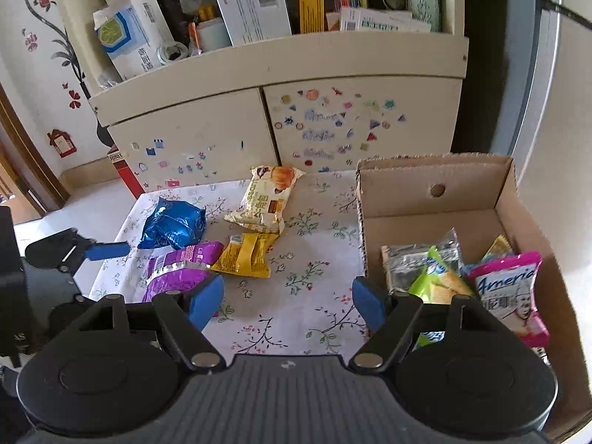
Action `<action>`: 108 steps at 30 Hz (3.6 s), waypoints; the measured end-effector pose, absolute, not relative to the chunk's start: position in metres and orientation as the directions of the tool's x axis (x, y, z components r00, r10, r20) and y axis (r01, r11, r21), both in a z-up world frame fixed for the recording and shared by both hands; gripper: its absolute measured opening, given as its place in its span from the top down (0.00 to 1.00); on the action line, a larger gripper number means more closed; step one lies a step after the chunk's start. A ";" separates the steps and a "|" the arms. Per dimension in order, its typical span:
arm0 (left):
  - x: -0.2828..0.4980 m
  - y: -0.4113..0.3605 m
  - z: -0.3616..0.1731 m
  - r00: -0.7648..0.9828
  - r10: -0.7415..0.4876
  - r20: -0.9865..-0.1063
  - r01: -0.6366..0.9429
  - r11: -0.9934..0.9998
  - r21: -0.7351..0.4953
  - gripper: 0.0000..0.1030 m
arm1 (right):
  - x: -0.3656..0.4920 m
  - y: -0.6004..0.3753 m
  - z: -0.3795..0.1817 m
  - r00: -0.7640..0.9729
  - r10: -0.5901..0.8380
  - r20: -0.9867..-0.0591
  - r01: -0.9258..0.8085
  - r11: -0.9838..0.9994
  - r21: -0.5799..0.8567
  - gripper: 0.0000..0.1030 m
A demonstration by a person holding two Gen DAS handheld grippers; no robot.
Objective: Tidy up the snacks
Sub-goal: 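Withdraw both tools from the box back over the remaining snacks, then grasp the purple bag with left tool while right tool grasps yellow packet, then lift both held packets and carry them over the cardboard box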
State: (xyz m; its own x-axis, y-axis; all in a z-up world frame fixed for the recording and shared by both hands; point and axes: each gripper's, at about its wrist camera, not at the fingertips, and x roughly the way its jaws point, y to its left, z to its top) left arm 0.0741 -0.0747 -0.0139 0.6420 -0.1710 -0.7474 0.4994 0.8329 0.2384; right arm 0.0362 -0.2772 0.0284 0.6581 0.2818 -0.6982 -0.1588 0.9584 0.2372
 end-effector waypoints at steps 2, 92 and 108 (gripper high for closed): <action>0.078 -0.076 -0.018 0.639 -0.180 -0.748 0.511 0.826 0.238 0.11 | 0.039 -0.274 0.026 0.649 0.283 -0.706 -0.156 0.958 0.240 0.21; 0.095 -0.061 -0.048 0.478 -0.271 -0.836 0.535 0.844 0.033 0.37 | 0.063 -0.201 -0.049 0.493 0.176 -0.852 -0.225 0.972 0.070 0.44; 0.090 -0.067 -0.006 0.578 -0.281 -0.766 0.479 0.877 0.039 0.37 | 0.047 -0.220 -0.014 0.594 0.176 -0.785 -0.217 0.975 0.055 0.44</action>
